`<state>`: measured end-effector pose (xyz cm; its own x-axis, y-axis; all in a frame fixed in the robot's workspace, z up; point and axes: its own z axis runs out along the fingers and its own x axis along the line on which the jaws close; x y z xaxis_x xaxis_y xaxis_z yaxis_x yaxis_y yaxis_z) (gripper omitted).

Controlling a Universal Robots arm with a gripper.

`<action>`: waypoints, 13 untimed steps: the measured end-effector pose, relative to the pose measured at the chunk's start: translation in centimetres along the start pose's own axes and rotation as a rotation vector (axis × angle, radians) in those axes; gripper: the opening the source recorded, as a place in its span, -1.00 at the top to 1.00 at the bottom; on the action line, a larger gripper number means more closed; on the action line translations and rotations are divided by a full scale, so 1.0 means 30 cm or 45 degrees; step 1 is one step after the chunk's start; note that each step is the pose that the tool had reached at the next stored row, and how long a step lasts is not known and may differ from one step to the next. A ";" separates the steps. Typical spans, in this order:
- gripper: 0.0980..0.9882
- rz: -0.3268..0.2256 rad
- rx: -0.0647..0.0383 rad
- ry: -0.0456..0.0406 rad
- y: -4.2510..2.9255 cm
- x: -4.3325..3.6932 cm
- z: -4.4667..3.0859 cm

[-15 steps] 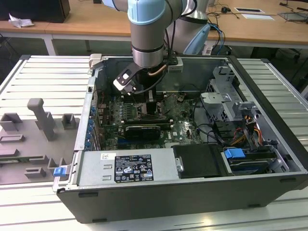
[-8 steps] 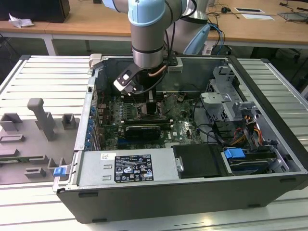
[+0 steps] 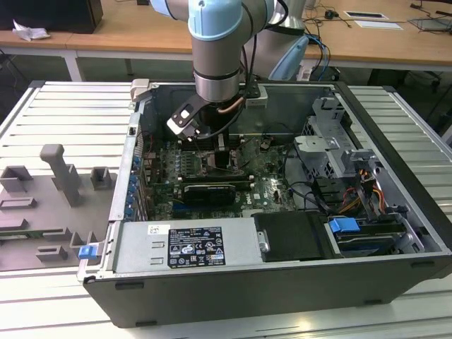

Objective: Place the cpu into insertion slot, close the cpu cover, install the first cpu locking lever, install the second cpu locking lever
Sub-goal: 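Place the cpu into insertion slot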

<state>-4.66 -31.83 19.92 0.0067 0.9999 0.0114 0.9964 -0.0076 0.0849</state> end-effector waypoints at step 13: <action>-0.15 0.000 0.000 0.000 0.004 0.000 -0.001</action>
<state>-4.55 -31.82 19.95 0.0070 0.9999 0.0115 0.9964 -0.0080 0.0850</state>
